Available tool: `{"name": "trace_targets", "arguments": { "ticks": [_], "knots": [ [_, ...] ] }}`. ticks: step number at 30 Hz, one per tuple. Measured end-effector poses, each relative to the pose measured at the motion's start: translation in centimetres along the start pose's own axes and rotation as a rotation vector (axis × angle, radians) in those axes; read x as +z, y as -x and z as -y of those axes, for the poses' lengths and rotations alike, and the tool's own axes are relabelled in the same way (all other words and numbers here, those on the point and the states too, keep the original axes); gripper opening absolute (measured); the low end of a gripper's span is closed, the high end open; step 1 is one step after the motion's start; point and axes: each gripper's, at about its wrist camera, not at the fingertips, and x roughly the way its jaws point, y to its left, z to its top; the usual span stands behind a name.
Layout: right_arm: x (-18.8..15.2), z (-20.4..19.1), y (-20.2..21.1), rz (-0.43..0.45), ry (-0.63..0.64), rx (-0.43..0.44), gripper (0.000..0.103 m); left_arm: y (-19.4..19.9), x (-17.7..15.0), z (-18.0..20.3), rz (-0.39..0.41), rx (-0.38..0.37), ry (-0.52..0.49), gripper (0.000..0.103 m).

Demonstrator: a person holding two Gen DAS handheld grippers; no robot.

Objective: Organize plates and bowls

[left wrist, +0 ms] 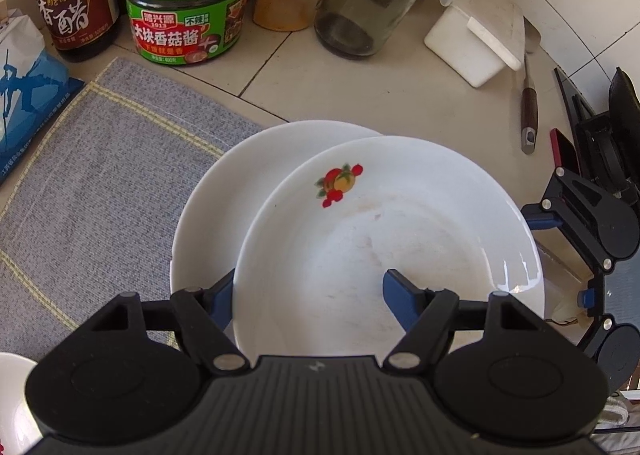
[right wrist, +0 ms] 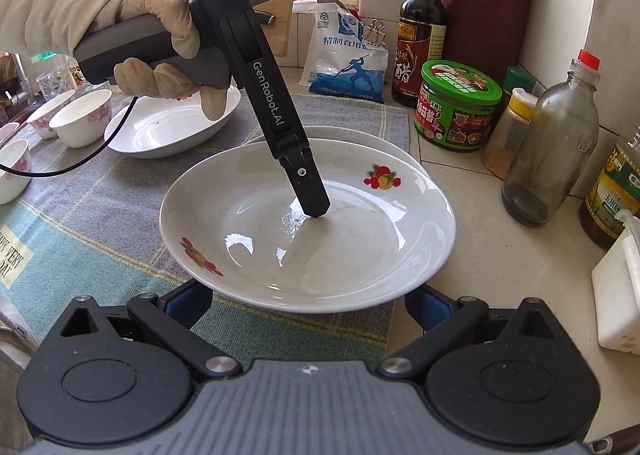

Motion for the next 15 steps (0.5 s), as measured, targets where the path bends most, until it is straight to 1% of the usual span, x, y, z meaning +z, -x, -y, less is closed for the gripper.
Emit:
{"name": "trace_targets", "arguments": {
  "ticks": [10,15],
  "knots": [
    [0.1,0.14,-0.24,-0.004,0.004,0.004,0.103,0.61,-0.15,-0.13,0.004,0.024,0.021,0.076],
    [0.21,0.07,-0.29,-0.005,0.011,0.01,0.103,0.88,-0.24,-0.28,0.005,0.02,0.034,0.076]
  ]
}}
